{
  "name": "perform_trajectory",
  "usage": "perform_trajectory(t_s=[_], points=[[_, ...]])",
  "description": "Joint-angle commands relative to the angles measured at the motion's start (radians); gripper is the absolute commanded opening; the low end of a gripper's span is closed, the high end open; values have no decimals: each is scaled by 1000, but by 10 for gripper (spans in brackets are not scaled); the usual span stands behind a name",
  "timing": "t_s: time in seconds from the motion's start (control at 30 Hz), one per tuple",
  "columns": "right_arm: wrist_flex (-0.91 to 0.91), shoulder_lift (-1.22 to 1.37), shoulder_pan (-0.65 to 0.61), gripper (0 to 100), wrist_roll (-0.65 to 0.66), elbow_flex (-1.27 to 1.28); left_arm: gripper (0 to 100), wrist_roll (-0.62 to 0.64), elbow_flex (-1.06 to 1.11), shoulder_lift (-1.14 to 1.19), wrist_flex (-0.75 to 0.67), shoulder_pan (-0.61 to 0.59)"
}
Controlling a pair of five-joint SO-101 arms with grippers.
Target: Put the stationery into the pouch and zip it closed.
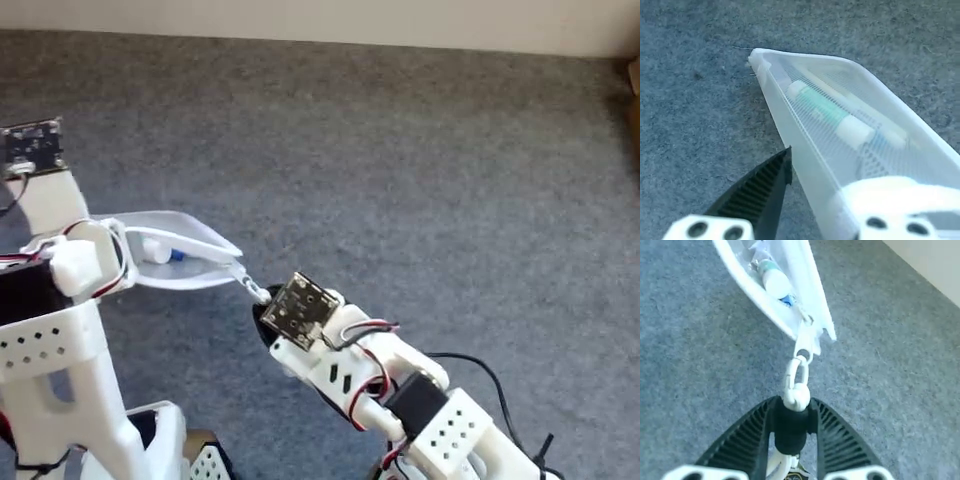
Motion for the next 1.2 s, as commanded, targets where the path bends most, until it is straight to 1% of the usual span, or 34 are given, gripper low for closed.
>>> perform_trajectory(t_s=[0.0,0.17,0.3,0.43,0.5,0.57,0.63,0.77,1.0,1.17], points=[[-54,-77,5,3,9,56,210,-37,-91,5,-6,111],[-148,-156,5,3,9,143,211,-129,-142,7,-15,211],[-154,-191,5,3,9,173,211,-170,-177,13,-15,275],[-154,-196,2,3,8,174,213,-199,-209,15,-17,309],[-154,-196,2,3,5,174,244,-216,-213,15,-29,328],[-154,-196,2,3,5,174,286,-216,-205,15,-58,344],[-154,-196,2,3,5,174,302,-216,-203,16,-84,364],[-154,-199,4,3,5,174,302,-215,-165,18,-160,424],[-154,-199,5,3,3,174,302,-213,-1,18,-364,533],[-154,-199,5,3,3,176,302,-212,28,16,-393,585]])
